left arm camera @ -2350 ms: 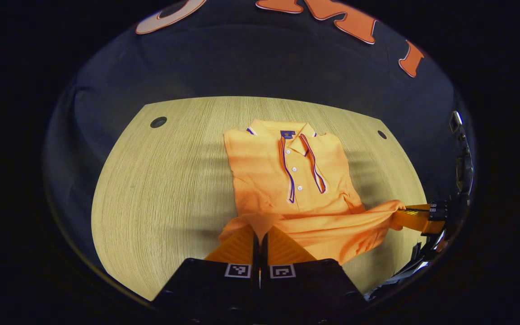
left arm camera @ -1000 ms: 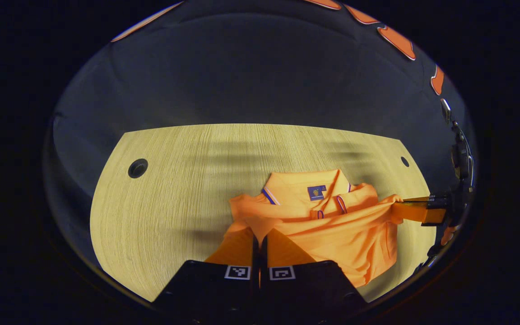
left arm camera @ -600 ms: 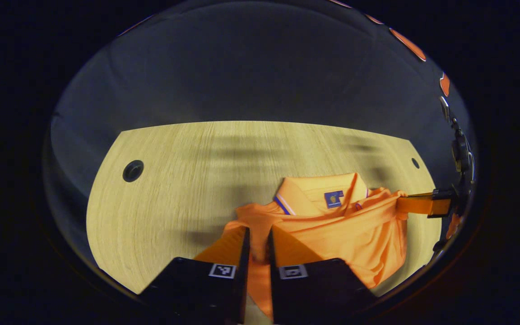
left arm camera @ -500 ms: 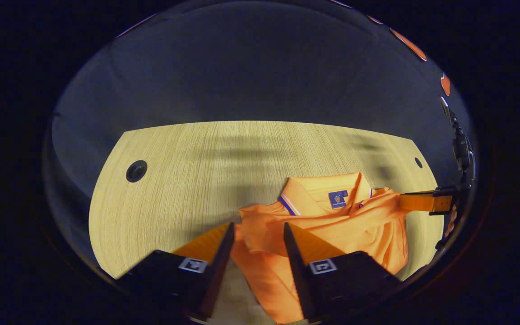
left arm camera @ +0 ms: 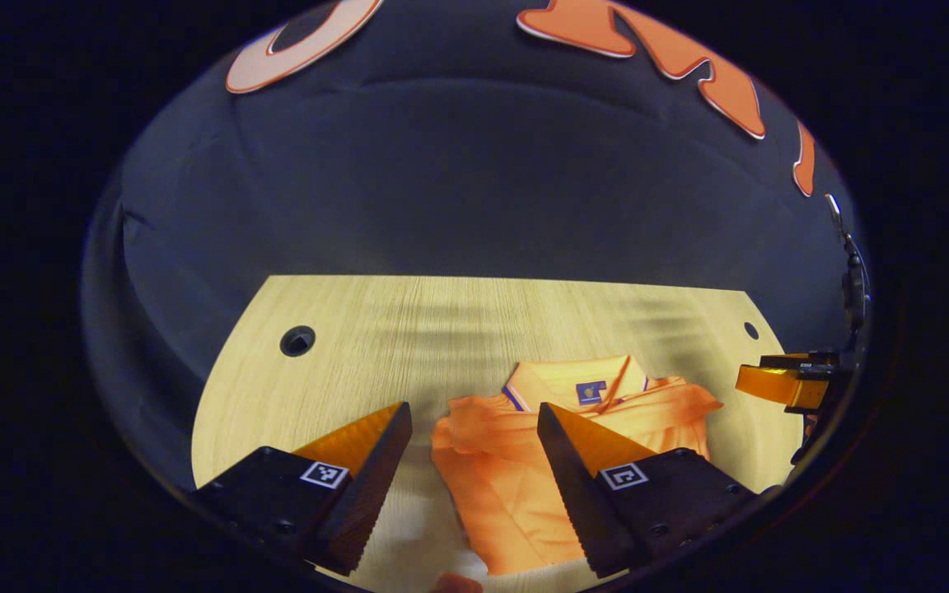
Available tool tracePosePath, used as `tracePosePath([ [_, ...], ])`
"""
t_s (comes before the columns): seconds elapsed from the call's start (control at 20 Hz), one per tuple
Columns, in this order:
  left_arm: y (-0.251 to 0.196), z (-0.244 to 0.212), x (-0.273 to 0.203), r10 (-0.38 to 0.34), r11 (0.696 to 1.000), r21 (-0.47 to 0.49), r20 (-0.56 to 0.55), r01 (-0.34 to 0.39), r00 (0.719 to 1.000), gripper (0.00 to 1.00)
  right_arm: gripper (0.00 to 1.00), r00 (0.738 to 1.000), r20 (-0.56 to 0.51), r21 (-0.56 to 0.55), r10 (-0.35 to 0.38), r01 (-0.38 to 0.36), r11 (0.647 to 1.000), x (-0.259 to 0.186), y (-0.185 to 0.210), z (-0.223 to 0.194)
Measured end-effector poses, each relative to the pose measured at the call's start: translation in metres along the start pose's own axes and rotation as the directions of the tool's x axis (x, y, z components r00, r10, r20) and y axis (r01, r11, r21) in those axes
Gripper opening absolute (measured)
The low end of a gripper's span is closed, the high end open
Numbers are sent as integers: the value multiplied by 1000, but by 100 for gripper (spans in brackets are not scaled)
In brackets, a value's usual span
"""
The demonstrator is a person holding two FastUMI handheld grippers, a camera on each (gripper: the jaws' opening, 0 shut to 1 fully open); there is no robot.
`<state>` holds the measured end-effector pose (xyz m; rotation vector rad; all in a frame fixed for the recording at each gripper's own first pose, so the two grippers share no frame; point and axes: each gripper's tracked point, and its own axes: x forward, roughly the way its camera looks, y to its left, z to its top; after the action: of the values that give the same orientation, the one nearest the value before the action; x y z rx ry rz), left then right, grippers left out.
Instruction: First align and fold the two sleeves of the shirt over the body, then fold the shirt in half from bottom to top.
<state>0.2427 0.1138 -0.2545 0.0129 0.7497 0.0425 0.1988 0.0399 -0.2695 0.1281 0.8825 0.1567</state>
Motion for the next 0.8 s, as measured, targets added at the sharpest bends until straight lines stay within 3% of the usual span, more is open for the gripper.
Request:
tracePosePath([
  [0.25,-18,3,-70,2,1000,7,96,-3,995,95,93,993,114,-64,7,0,998,-57,9,-6],
  [0.55,-29,0,-152,26,1000,8,211,-28,977,95,93,963,266,-147,32,7,989,-132,21,-16],
  [0.7,-33,-6,-188,21,1000,-9,273,-19,962,95,93,943,329,-172,53,4,985,-162,26,-22],
  [0.8,-38,-9,-216,20,1000,-19,322,-15,947,94,93,909,397,-205,126,-46,978,-184,40,-23],
])
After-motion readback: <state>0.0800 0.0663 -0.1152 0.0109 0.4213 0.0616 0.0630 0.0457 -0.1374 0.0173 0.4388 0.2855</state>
